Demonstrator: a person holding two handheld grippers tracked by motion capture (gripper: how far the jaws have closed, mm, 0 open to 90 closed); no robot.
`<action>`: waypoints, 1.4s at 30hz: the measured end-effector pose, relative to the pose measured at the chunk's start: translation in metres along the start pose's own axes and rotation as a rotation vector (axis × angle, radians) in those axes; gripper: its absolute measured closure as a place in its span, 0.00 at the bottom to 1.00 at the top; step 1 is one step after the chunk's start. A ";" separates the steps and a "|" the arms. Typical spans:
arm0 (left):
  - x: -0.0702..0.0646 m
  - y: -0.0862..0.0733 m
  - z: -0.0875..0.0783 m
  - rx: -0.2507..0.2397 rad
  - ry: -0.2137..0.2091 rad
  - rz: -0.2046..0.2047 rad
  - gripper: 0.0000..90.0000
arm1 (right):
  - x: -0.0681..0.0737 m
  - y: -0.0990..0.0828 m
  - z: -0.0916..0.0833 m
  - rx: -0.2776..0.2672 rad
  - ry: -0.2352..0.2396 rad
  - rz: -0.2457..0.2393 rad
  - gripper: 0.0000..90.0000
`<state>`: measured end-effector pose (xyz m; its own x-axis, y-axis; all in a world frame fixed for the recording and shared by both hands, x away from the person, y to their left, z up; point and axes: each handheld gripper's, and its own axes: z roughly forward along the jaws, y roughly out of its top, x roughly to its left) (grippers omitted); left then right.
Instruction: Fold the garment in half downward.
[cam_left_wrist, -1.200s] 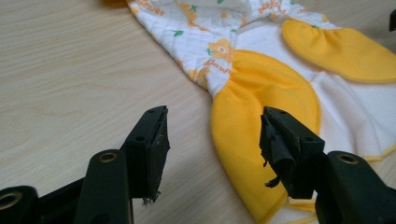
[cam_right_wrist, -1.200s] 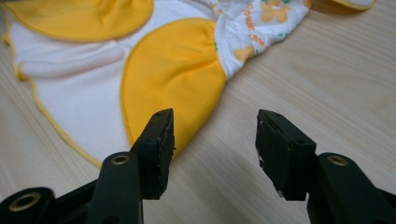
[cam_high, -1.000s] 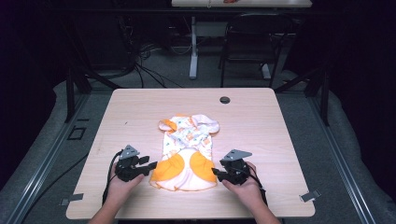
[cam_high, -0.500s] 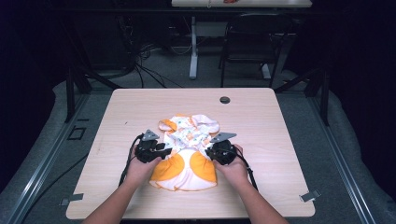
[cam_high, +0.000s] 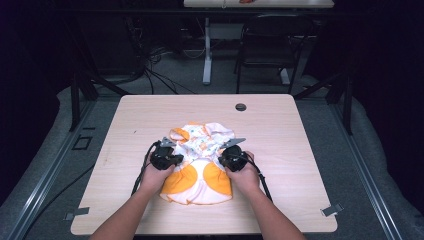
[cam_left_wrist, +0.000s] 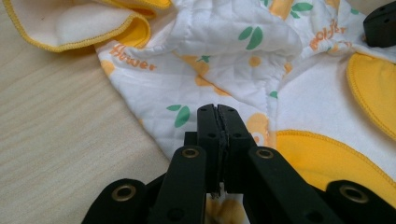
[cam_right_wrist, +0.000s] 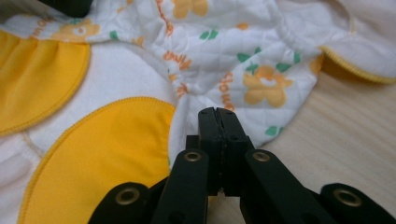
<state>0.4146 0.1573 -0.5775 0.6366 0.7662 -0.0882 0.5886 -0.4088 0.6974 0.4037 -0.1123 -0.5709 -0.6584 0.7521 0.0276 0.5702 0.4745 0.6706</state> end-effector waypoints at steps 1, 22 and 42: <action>0.000 0.000 0.000 -0.001 0.002 0.014 0.99 | 0.000 -0.001 0.002 0.008 0.001 0.005 1.00; -0.010 -0.013 -0.016 0.045 -0.067 0.083 1.00 | 0.013 -0.014 -0.013 0.043 0.027 -0.093 1.00; -0.030 -0.038 -0.033 0.034 -0.165 0.087 1.00 | 0.024 -0.038 -0.036 0.066 0.084 -0.137 1.00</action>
<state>0.3566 0.1662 -0.5777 0.7573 0.6365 -0.1462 0.5424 -0.4884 0.6836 0.3482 -0.1286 -0.5687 -0.7695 0.6386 0.0034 0.5017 0.6012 0.6220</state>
